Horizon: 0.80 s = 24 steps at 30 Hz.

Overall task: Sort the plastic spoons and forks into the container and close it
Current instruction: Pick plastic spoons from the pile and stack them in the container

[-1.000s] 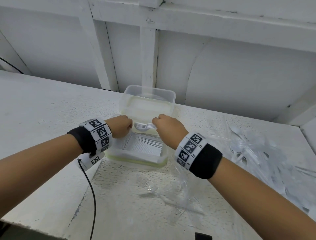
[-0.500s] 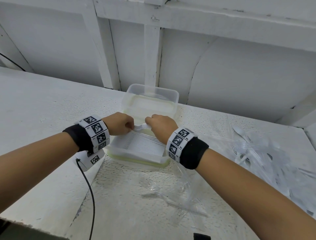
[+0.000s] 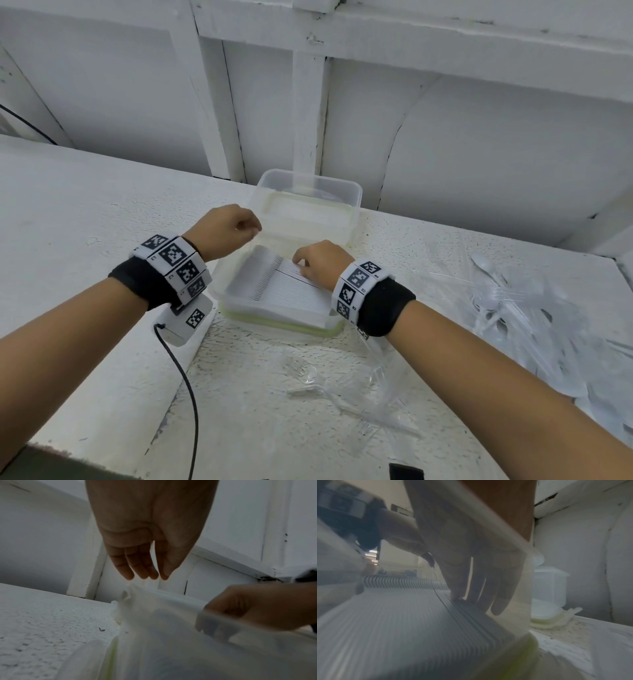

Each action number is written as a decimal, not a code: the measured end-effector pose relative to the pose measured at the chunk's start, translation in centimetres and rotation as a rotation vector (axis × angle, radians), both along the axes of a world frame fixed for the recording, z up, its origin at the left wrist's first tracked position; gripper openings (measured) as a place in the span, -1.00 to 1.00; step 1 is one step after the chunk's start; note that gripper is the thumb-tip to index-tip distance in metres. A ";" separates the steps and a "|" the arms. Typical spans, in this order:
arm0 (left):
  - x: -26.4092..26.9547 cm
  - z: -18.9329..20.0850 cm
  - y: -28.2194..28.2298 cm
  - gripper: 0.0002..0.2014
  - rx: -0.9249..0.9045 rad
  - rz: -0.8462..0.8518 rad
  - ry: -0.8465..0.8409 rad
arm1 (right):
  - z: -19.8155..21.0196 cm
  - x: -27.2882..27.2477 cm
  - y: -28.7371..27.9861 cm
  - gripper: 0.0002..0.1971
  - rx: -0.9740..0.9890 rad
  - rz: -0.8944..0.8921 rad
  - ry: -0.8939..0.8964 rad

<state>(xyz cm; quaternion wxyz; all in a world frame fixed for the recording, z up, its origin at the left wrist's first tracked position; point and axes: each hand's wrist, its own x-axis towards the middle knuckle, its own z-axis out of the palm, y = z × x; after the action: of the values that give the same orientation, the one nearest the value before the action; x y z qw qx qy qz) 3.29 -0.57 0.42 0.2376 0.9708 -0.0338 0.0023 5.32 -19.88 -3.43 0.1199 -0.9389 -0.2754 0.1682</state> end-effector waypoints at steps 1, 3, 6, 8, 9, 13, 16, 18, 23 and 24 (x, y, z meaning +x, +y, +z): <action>0.0 0.0 0.3 -0.82 -0.017 0.052 -0.026 | -0.1 0.0 0.1 -0.71 0.003 -0.002 -0.001; -0.2 -0.4 1.0 -0.78 -0.040 0.158 -0.027 | -0.3 0.0 0.3 -0.70 -0.005 -0.003 -0.005; -0.7 -1.1 1.7 -0.67 -0.101 0.285 0.143 | -0.7 0.0 0.5 -0.72 -0.020 -0.006 -0.008; -1.2 -1.4 1.6 -0.67 -0.240 0.327 0.252 | -0.7 -0.1 0.6 -0.73 -0.027 -0.004 -0.014; -1.3 -1.4 1.5 -0.69 -0.314 0.343 0.280 | -0.8 -0.1 0.5 -0.72 -0.029 -0.001 -0.021; -1.4 -1.5 1.4 -0.77 -0.407 0.374 0.302 | -0.7 0.0 0.4 -0.72 -0.032 0.007 -0.042; -1.4 -1.4 1.4 -0.78 -0.407 0.376 0.306 | -0.4 -0.3 0.3 -0.71 -0.047 0.007 -0.035; -1.5 -1.3 1.4 -0.79 -0.406 0.378 0.308 | 0.1 -0.6 -0.1 -0.70 -0.034 0.007 -0.042; -1.6 -1.3 1.2 -0.76 -0.365 0.377 0.299 | 2.6 -2.6 -3.0 -0.66 0.140 -0.035 -0.107; -1.6 -1.3 1.1 -0.74 -0.335 0.369 0.296 | 3.1 -3.2 -3.9 -0.66 0.172 -0.050 -0.136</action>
<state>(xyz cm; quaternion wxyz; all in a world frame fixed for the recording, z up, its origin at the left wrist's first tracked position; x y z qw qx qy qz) 1.68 0.53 -0.90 0.3926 0.8974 0.1796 -0.0908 2.08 -23.79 -0.37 0.1852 -0.9409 -0.2728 0.0770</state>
